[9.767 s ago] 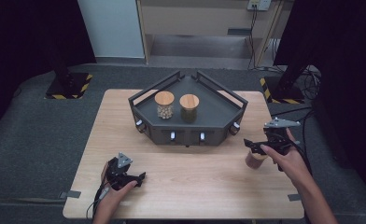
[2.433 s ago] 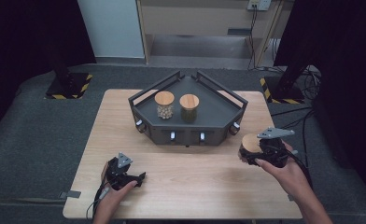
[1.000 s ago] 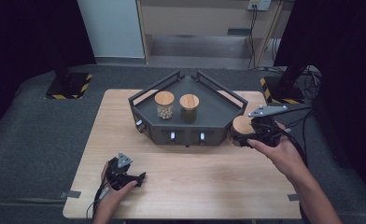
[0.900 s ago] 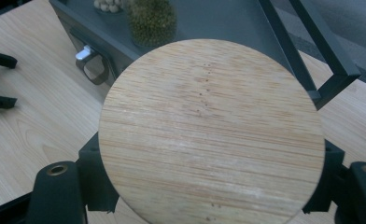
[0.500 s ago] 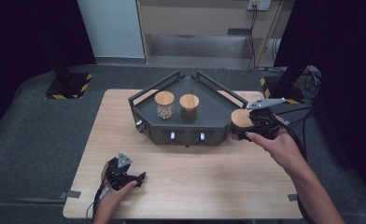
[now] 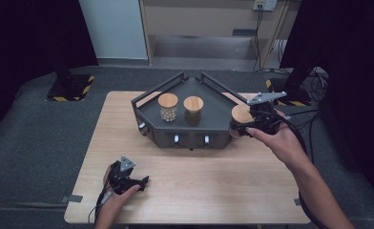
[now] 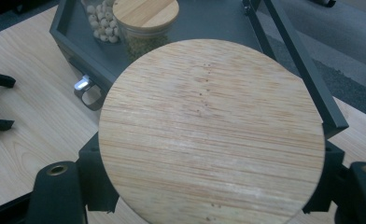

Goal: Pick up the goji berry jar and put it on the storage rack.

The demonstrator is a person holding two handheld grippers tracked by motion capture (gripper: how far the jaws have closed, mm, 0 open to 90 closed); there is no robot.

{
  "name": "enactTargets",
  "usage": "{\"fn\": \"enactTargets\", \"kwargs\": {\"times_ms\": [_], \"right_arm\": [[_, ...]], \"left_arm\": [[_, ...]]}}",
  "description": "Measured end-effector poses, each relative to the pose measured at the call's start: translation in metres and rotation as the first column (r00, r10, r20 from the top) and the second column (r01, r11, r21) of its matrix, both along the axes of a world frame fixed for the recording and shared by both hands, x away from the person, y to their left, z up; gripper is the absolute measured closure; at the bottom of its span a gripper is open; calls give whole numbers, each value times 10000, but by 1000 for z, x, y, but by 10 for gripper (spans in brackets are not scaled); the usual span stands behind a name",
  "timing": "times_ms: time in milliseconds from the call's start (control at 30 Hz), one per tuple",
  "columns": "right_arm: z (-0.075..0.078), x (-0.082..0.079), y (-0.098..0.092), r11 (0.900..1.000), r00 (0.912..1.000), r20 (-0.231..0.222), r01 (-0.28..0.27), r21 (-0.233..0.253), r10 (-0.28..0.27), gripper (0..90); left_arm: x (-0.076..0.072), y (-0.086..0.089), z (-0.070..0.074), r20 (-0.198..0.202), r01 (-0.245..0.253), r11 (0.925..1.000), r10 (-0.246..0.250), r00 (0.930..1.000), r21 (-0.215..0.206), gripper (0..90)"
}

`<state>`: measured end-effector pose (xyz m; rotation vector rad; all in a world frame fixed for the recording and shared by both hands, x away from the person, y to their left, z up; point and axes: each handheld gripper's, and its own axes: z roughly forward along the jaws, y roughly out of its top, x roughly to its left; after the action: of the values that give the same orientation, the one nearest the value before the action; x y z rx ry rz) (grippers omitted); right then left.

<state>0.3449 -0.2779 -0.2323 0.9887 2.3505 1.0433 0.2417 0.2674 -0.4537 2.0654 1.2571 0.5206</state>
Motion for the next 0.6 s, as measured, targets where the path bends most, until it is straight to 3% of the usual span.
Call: {"fn": "enactTargets", "kwargs": {"times_ms": [600], "right_arm": [[6, 27, 19, 9998, 9999, -73, 122, -126, -123, 261]], "left_arm": [[0, 0, 0, 5, -7, 10000, 7, 10000, 7, 5]]}}
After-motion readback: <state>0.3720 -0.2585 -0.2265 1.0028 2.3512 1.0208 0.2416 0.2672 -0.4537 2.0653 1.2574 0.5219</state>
